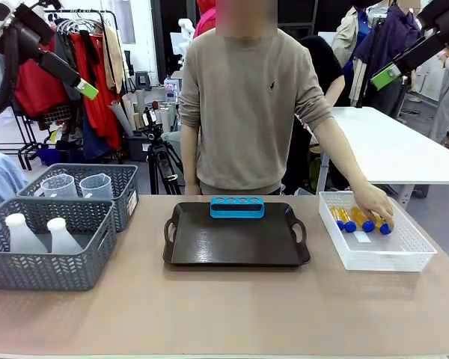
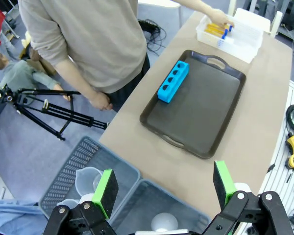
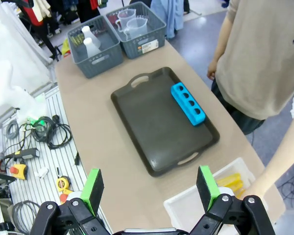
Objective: Prepare the laboratory tools.
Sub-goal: Pick up one Large Measuring Cup and place it on the Handle tray.
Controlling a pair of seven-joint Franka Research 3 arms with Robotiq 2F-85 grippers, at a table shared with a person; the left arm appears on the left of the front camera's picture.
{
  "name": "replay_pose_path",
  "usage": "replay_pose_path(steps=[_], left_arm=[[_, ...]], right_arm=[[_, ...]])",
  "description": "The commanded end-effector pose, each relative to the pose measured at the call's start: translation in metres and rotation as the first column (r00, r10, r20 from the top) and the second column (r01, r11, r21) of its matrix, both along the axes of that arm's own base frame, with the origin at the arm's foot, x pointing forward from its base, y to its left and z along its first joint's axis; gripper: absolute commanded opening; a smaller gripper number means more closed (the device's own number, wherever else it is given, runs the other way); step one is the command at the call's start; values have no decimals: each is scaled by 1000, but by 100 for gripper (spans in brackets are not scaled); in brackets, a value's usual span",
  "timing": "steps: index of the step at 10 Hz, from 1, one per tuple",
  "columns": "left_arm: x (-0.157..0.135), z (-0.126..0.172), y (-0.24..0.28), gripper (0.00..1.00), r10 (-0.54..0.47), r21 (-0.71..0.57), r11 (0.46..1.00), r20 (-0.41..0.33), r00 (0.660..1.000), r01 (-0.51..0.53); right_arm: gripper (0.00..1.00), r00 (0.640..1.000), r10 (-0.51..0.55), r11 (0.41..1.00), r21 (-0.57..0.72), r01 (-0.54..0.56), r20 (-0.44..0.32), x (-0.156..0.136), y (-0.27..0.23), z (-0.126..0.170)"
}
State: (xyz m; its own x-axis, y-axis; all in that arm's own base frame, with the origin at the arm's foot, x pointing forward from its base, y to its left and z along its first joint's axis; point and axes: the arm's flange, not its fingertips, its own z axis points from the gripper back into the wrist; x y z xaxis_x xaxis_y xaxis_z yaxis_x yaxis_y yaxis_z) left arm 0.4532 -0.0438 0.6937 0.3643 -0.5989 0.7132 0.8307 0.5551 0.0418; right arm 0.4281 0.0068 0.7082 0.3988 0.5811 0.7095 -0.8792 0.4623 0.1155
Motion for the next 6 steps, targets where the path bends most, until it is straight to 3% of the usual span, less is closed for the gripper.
replay_pose_path(steps=[1, 2, 3, 6], left_arm=[[0, 0, 0, 100, 0, 0, 1000, 0, 1000, 0], [-4, 16, -3, 100, -44, 71, 996, -43, 998, 47], [0, 22, -8, 100, -12, 145, 989, -39, 999, 17], [31, 20, -15, 100, 164, 380, 918, -111, 980, -111]], right_arm=[[100, 1000, 7, 1000, 7, -7, 4, 0, 1, 1], [100, 1000, 7, 1000, 7, -7, 4, 0, 1, 1], [100, 1000, 7, 1000, 7, -7, 4, 0, 1, 1], [100, 1000, 7, 1000, 7, -7, 4, 0, 1, 1]])
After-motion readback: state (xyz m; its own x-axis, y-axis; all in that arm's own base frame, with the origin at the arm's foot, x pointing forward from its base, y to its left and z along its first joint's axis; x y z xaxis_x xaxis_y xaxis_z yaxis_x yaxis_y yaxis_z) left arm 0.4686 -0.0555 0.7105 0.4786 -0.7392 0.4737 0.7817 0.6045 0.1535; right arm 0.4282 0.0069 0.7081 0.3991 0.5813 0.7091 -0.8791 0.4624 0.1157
